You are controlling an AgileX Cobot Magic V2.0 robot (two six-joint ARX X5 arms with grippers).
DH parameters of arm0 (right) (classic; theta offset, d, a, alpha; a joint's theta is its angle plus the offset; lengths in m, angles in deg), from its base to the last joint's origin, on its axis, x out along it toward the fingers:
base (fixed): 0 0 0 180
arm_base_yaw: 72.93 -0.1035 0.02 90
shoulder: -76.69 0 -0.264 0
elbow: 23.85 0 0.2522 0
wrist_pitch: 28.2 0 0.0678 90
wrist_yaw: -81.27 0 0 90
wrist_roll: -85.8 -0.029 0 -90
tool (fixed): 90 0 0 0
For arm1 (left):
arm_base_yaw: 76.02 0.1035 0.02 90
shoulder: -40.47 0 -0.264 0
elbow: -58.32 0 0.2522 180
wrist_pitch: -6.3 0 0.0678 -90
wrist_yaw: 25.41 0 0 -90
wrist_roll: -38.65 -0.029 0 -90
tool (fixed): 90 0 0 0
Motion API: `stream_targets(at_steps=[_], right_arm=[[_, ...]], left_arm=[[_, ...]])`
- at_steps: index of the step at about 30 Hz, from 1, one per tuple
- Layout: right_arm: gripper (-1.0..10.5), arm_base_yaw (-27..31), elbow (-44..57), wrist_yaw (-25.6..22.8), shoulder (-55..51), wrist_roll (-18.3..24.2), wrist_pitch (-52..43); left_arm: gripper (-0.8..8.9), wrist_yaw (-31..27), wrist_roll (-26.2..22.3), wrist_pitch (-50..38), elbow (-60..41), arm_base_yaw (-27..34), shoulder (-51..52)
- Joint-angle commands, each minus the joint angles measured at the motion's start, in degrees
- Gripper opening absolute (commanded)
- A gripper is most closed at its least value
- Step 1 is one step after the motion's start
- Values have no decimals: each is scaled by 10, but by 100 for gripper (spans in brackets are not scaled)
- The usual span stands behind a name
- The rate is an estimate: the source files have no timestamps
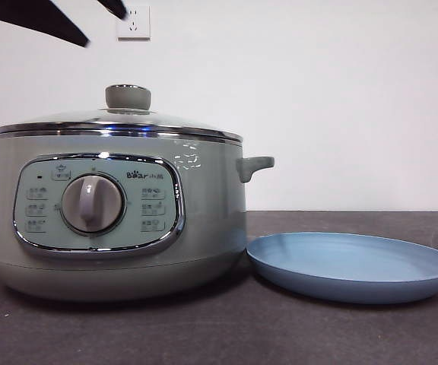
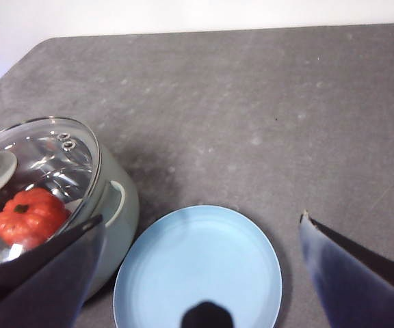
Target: Take the pumpkin out from the steamer,put the pumpkin in the blue plate,close the lid
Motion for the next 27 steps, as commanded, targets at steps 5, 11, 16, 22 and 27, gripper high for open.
stream_targets(at_steps=[5, 11, 16, 22, 27], right_arm=[[472, -2, -2, 1, 0, -3, 4], [472, -2, -2, 1, 0, -3, 4], [472, -2, -2, 0, 0, -3, 5], [472, -2, -2, 0, 0, -3, 6], [472, -2, -2, 0, 0, -3, 13]], left_arm=[[352, -30, -30, -4, 7, -34, -65], [351, -33, -38, 0, 7, -48, -104], [344, -61, -40, 12, 7, -53, -115], [100, -62, -41, 13, 7, -54, -114], [-8, -64, -54, 8, 7, -55, -114]])
